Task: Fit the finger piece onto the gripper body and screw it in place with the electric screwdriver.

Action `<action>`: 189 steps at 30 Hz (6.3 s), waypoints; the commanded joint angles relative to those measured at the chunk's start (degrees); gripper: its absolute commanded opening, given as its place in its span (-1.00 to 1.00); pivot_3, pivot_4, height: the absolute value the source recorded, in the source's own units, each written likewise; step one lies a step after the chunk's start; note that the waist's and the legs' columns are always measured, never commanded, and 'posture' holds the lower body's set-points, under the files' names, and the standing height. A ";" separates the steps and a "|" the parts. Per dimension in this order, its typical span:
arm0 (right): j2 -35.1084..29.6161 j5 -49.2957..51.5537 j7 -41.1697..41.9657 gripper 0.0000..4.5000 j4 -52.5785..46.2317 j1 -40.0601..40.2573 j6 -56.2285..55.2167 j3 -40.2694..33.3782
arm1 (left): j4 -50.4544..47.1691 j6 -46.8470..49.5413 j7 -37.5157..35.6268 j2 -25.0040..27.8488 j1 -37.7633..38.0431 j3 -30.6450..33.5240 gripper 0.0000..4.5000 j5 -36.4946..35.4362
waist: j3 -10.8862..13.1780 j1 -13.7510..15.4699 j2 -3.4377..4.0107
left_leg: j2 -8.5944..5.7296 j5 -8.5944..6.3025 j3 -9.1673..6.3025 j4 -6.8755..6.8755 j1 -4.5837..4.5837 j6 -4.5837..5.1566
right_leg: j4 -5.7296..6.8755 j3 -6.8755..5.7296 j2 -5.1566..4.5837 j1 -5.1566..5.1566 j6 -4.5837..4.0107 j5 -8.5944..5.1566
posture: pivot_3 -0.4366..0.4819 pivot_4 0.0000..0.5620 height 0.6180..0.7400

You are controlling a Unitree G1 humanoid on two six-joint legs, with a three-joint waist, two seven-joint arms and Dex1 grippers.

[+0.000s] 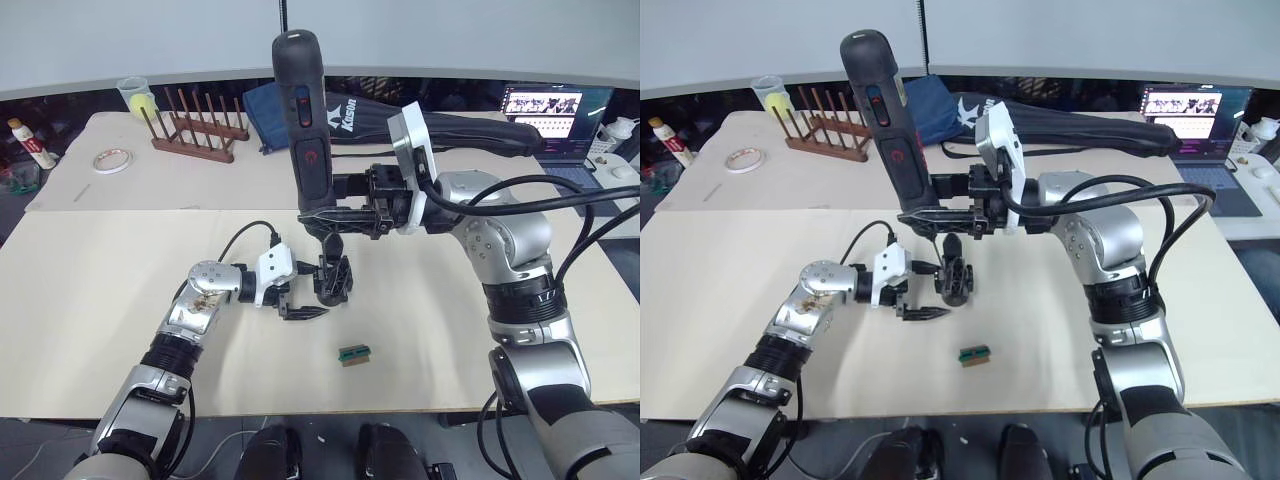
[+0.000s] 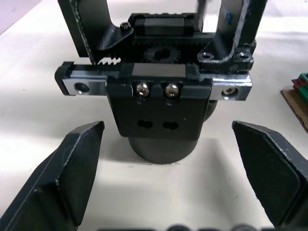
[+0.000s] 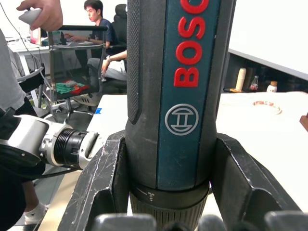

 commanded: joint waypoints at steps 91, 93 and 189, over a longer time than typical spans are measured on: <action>0.38 1.18 -2.73 -0.13 -3.98 -1.36 1.41 -1.68 | 0.02 -2.08 0.46 -0.41 -0.80 0.60 1.00 -0.21 | 0.00 0.01 0.00 | 0.00 0.01 -0.01 0.00 0.00 0.00 | 0.00 0.00 0.00 0.00 -0.01 0.00 | -0.05 -0.47 1.00; 0.35 1.18 -2.66 -0.13 -3.98 -1.33 1.36 -1.65 | 0.14 -2.12 0.46 -0.43 -0.88 0.60 1.00 -0.19 | 0.00 0.01 0.00 | 0.00 0.01 0.00 0.00 0.00 0.00 | 0.00 0.00 0.00 0.00 -0.01 0.00 | -0.05 -0.47 1.00; 0.94 -1.43 -1.74 -0.13 -3.42 1.05 -0.79 -0.85 | 0.43 -2.35 0.84 -0.49 -1.10 0.72 1.00 -0.07 | 0.00 0.02 0.00 | 0.00 0.01 0.00 0.00 0.00 0.00 | 0.00 0.00 0.00 0.01 -0.01 0.00 | -0.05 -0.47 1.00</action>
